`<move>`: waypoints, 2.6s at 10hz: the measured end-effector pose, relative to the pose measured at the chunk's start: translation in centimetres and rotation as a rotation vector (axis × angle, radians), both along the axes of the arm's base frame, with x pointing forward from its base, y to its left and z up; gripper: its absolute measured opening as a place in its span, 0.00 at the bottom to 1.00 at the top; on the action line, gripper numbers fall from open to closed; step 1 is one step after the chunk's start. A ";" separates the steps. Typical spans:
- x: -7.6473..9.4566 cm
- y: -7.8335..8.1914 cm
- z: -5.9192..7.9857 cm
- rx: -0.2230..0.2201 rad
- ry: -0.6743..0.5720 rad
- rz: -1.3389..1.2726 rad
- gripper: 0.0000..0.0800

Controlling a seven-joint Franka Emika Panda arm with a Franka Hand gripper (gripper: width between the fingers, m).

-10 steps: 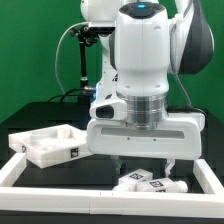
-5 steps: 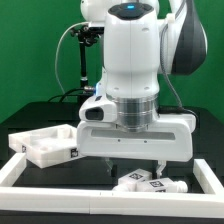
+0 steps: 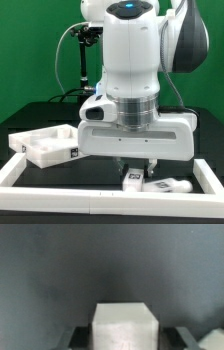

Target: Assemble one leg

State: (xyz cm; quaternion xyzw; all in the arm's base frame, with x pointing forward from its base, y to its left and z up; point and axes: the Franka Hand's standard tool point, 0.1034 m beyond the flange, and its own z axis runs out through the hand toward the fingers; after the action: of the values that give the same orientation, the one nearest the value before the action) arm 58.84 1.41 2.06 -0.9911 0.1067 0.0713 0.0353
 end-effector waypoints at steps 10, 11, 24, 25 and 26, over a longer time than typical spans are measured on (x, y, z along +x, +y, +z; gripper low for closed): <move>-5.4 -0.9 3.3 -0.041 0.094 -0.245 0.36; -5.4 -0.9 3.3 -0.041 0.094 -0.245 0.36; -19.5 -3.7 2.5 -0.005 -0.005 0.074 0.36; -20.7 -4.3 1.8 -0.008 -0.026 0.107 0.36; -21.4 -4.3 1.0 -0.017 -0.037 0.113 0.36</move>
Offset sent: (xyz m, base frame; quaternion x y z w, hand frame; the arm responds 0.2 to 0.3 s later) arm -0.0854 -0.0443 0.0130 -0.0807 -0.0349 0.1451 0.9855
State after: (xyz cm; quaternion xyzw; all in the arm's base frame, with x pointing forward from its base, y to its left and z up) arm 37.43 -2.92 3.10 -0.9970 0.0504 0.0540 0.0246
